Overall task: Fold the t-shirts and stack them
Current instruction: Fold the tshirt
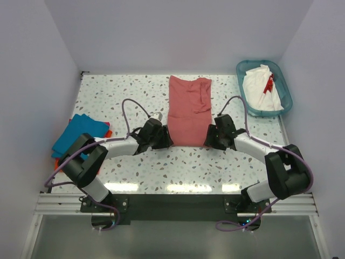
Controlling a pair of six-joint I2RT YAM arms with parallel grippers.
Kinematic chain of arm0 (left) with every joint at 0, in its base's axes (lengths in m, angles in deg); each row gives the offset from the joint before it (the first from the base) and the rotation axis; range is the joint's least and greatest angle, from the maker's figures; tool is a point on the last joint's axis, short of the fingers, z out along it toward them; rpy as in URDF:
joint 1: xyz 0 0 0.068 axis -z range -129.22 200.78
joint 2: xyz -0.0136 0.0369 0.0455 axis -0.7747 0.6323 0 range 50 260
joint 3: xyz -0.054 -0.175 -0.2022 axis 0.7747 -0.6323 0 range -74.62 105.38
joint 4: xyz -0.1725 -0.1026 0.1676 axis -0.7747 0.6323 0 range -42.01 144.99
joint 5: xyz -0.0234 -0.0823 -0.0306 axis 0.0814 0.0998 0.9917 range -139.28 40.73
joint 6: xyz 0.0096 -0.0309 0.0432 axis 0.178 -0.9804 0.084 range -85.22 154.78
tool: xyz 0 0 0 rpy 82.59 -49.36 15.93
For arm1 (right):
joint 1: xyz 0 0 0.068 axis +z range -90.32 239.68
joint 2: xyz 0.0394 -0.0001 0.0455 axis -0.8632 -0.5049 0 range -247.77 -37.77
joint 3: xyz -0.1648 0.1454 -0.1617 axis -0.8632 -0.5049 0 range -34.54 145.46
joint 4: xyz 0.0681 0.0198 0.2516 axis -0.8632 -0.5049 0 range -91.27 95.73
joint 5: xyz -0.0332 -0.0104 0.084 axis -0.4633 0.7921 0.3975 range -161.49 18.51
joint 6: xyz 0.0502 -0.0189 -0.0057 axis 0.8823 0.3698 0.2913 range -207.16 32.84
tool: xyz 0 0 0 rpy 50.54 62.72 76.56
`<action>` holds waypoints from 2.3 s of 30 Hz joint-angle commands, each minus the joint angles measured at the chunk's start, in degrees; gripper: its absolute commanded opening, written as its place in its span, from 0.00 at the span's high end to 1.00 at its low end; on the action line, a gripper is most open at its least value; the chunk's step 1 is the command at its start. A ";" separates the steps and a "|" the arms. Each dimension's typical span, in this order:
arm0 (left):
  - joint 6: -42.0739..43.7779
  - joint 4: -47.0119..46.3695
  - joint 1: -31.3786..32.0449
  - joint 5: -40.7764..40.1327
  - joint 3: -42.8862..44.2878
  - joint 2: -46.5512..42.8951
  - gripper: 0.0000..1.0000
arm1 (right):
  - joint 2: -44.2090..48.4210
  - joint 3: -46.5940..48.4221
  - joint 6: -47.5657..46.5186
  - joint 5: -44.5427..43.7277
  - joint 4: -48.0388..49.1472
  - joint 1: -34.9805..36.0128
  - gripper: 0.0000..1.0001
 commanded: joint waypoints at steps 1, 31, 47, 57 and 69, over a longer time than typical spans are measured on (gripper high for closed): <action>-1.99 -3.72 0.24 -0.19 -0.60 1.66 0.43 | -1.38 -0.67 1.90 1.39 4.19 0.09 0.43; -13.84 19.47 18.16 -9.58 -14.66 -31.62 1.00 | 31.81 -9.29 5.25 -1.86 -18.02 15.29 1.00; 0.47 20.54 3.15 -10.21 6.60 -23.83 1.00 | 14.71 15.56 -5.21 -2.24 -16.73 8.18 1.00; 4.07 13.95 -6.52 -3.80 20.82 -7.84 1.00 | -3.75 30.52 -6.53 3.32 -11.98 -1.40 1.00; 4.78 8.85 -19.18 8.15 42.00 19.13 1.00 | -34.49 58.72 -4.86 13.51 -11.62 -9.93 1.00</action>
